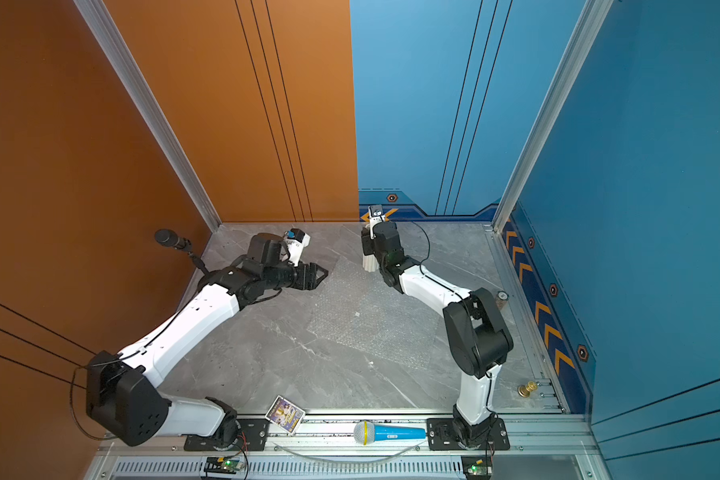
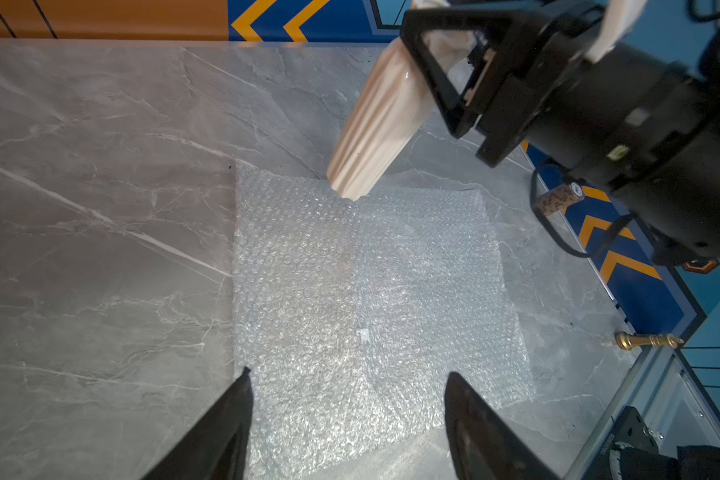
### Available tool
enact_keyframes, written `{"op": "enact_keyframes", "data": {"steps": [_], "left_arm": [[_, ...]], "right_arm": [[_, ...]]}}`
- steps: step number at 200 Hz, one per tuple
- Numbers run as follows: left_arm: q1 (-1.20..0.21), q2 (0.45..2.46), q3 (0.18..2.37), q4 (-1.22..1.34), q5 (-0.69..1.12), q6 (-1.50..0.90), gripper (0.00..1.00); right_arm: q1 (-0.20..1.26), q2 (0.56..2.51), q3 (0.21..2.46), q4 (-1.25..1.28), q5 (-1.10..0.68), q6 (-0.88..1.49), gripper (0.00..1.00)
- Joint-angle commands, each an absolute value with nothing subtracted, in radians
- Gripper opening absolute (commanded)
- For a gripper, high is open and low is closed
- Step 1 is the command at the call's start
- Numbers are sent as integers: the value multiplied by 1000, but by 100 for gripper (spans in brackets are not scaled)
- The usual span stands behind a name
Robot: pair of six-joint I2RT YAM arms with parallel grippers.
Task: Unwrap the vase from the bubble wrap
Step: Place the vase at the center of the board.
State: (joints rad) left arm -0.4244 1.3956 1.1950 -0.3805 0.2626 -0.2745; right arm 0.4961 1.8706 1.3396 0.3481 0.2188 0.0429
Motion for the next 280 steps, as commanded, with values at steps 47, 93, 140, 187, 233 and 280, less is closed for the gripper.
{"op": "enact_keyframes", "data": {"steps": [47, 93, 140, 187, 233, 280], "left_arm": [[-408, 1413, 1204, -357, 239, -279, 73], [-402, 1414, 1198, -359, 237, -281, 73], [-398, 1409, 1202, -357, 229, -279, 72], [-393, 1407, 1203, -357, 229, -280, 73], [-391, 1403, 1198, -359, 227, -278, 73], [-390, 1402, 1190, -360, 227, -279, 73]], "right_arm": [[492, 1959, 1440, 618, 265, -1, 0], [485, 2011, 1491, 585, 244, -35, 0], [470, 2053, 1529, 563, 227, -23, 0], [468, 2068, 1533, 556, 217, -11, 0], [460, 2067, 1528, 518, 198, -6, 0], [457, 2066, 1525, 497, 179, -13, 0]]}}
